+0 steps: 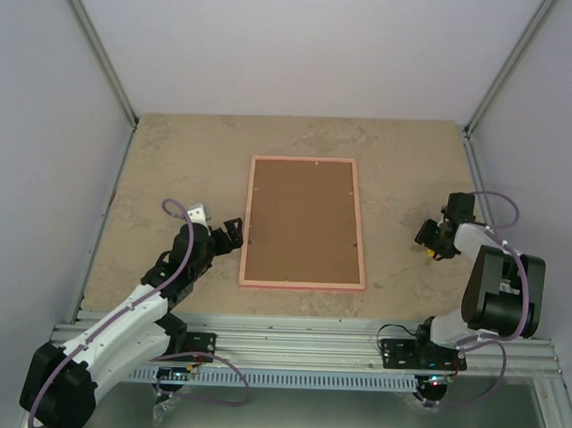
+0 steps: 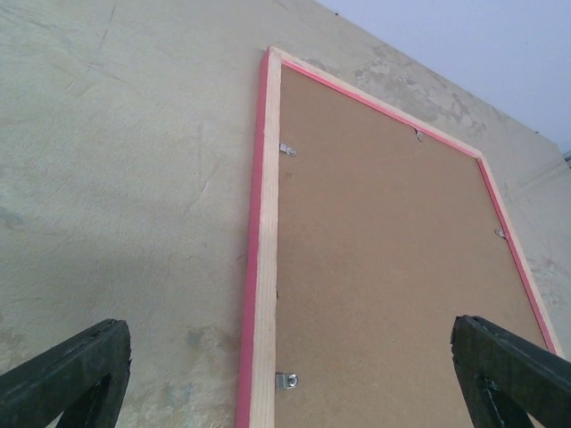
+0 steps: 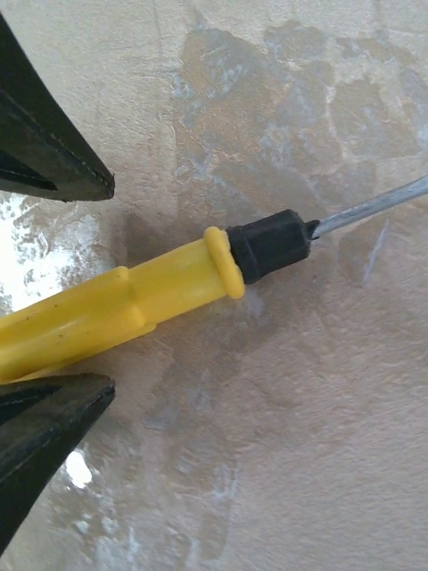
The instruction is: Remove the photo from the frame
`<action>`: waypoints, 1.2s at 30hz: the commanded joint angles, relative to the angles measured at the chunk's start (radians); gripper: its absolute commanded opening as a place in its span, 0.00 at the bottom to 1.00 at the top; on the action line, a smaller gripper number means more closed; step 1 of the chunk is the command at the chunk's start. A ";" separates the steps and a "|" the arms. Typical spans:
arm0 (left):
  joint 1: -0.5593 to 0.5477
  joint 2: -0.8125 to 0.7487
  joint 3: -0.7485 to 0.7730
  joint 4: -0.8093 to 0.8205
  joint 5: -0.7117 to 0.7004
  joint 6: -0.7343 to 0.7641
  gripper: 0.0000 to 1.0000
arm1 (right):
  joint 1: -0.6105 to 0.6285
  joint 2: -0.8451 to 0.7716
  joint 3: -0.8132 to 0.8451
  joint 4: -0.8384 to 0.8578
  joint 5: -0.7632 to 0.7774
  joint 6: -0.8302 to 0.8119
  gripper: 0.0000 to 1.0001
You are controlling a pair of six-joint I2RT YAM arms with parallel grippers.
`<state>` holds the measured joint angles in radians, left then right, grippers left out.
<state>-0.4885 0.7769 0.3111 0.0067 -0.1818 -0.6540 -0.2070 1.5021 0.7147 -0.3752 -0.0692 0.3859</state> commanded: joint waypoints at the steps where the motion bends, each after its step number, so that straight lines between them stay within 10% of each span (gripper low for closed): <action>1: -0.003 -0.005 -0.006 0.011 0.010 0.007 1.00 | 0.016 0.019 -0.014 -0.044 0.011 -0.016 0.52; 36: -0.002 0.000 0.067 0.138 0.417 -0.168 1.00 | 0.362 -0.214 0.046 -0.119 0.093 -0.027 0.06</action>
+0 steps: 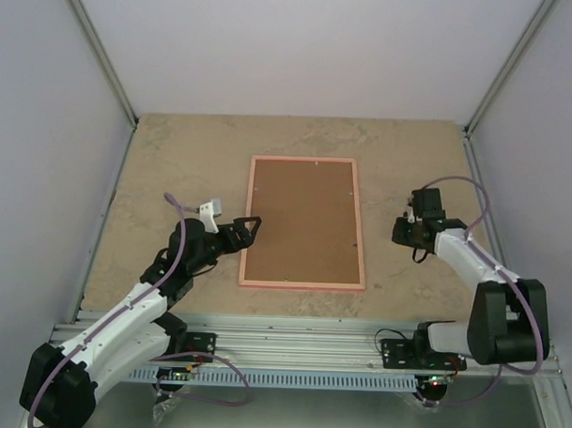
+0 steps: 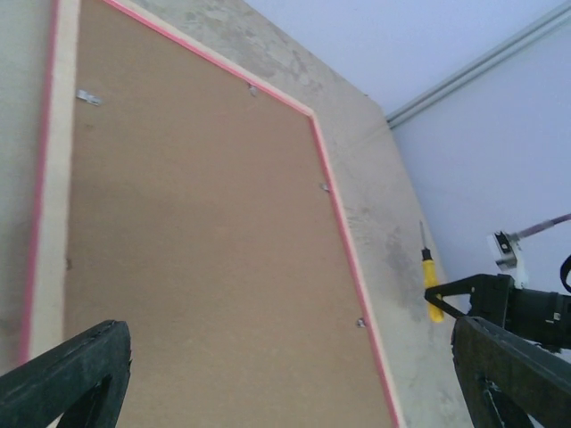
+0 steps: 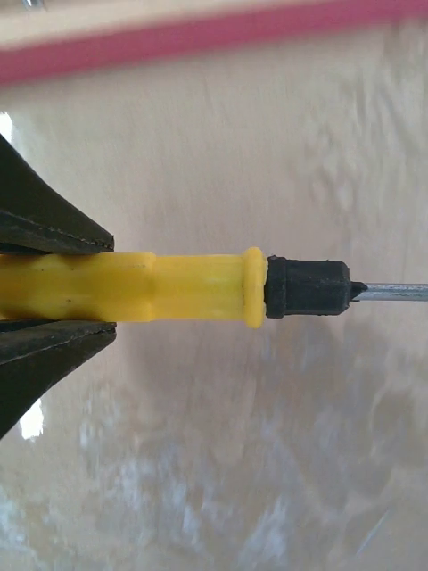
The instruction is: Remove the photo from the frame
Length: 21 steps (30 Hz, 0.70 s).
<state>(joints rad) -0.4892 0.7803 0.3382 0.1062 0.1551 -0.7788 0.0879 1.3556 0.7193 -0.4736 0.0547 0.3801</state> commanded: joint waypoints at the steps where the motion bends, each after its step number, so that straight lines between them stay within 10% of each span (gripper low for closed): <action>1: -0.002 0.001 0.046 0.044 0.097 -0.054 1.00 | 0.098 -0.080 0.052 -0.022 -0.047 -0.031 0.05; 21: -0.014 0.251 0.141 0.323 0.313 -0.225 0.90 | 0.645 -0.067 0.183 0.212 -0.149 -0.111 0.01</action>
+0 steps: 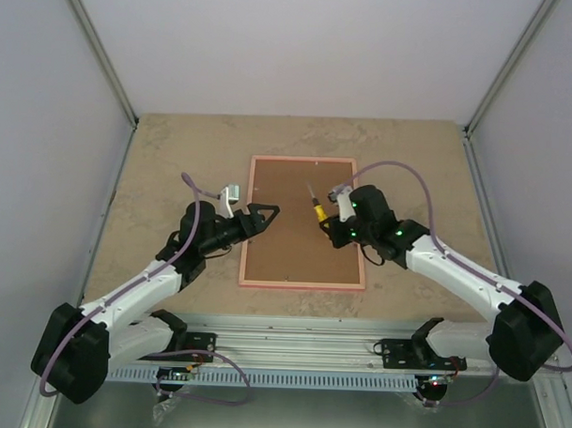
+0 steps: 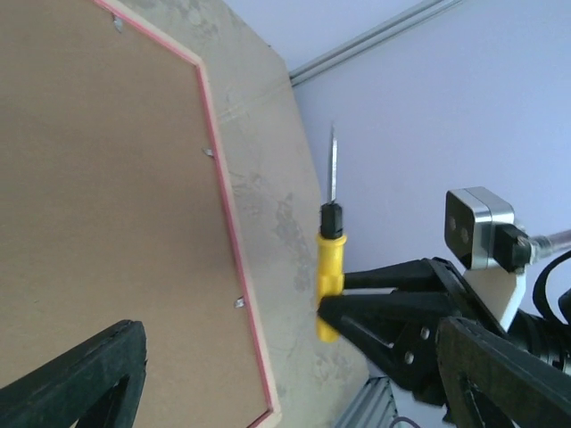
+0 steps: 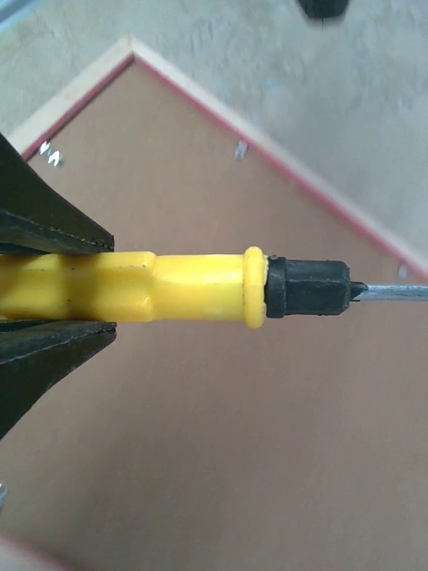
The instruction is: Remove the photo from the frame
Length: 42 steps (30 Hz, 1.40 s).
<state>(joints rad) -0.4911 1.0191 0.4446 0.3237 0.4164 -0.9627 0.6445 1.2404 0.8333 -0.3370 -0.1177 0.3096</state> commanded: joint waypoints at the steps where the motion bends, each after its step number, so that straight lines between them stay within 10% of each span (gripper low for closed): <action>1: -0.016 0.018 0.037 0.116 0.050 -0.043 0.90 | 0.111 0.068 0.082 0.081 0.021 -0.043 0.01; 17: -0.021 0.079 0.012 0.130 -0.046 -0.091 0.73 | 0.264 0.221 0.191 0.151 0.024 -0.094 0.01; 32: -0.014 0.178 -0.030 0.316 0.006 -0.198 0.12 | 0.277 0.226 0.131 0.225 0.014 -0.122 0.03; 42: -0.012 0.206 -0.080 0.450 -0.005 -0.339 0.00 | 0.276 0.171 0.054 0.315 0.042 -0.136 0.23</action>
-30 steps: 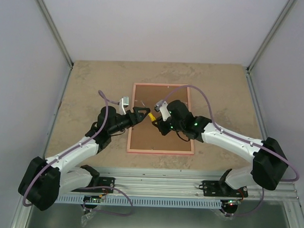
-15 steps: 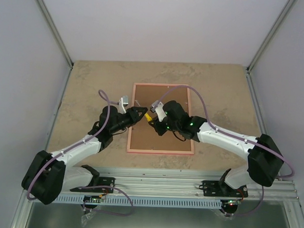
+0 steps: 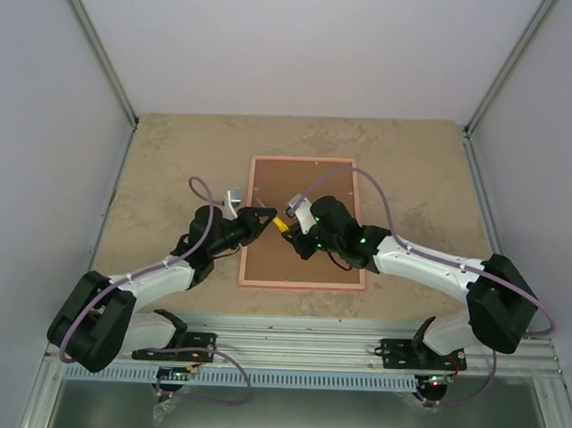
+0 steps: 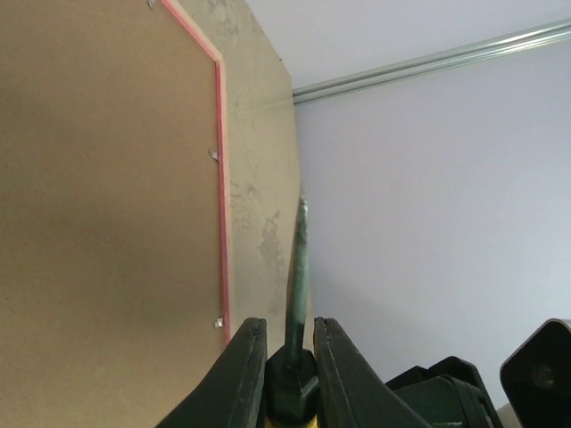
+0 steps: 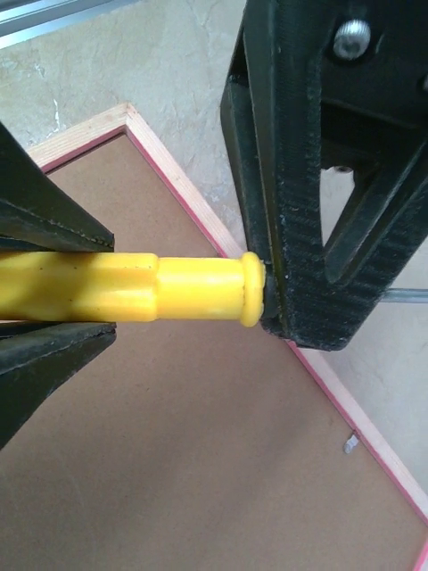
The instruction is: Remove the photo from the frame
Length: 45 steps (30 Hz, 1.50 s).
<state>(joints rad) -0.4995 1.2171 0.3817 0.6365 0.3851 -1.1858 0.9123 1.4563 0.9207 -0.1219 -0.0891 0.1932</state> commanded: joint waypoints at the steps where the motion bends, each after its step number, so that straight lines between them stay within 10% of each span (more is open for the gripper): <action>1: -0.001 0.011 -0.024 0.155 0.029 -0.141 0.00 | 0.009 -0.052 -0.042 0.109 0.015 -0.020 0.27; 14: 0.004 -0.071 -0.131 0.312 0.001 -0.386 0.00 | 0.009 -0.106 -0.186 0.420 -0.055 -0.043 0.44; 45: 0.004 -0.199 -0.147 0.237 -0.005 -0.433 0.00 | 0.008 -0.102 -0.200 0.608 -0.129 -0.067 0.26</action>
<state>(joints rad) -0.4992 1.0298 0.2428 0.8593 0.3756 -1.5986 0.9180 1.3548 0.7010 0.4561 -0.2111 0.1463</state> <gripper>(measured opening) 0.144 0.281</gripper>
